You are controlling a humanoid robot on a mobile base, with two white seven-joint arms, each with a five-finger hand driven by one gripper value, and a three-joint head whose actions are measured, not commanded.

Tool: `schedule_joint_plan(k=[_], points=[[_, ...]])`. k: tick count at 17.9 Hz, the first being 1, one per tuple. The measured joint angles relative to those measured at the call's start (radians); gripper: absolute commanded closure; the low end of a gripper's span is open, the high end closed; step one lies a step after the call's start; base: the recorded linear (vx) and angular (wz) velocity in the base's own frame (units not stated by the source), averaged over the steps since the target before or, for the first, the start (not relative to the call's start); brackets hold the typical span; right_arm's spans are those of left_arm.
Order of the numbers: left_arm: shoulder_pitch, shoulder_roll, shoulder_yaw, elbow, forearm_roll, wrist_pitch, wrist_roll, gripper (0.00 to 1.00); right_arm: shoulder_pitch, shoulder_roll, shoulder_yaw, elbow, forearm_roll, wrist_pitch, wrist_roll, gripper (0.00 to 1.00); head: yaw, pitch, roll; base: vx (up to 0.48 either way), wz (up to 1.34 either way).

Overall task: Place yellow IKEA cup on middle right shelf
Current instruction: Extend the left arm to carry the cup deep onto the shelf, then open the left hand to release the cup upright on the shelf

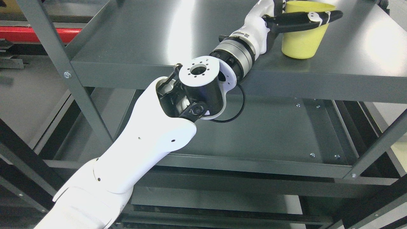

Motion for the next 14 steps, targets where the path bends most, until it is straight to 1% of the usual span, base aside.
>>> schedule_joint_plan(k=[7, 14], points=[[0.011, 0.000, 0.070, -0.018, -0.010, 0.001, -0.003, 0.01, 0.000, 0.000, 0.000, 0.000, 0.000, 0.000, 0.000, 0.01, 0.0000, 0.000, 0.000, -0.010, 0.00], [0.023, 0.000, 0.113, -0.046, -0.011, -0.002, -0.015, 0.01, 0.000, 0.000, 0.000, 0.000, 0.000, 0.000, 0.000, 0.01, 0.0000, 0.000, 0.000, -0.029, 0.02]])
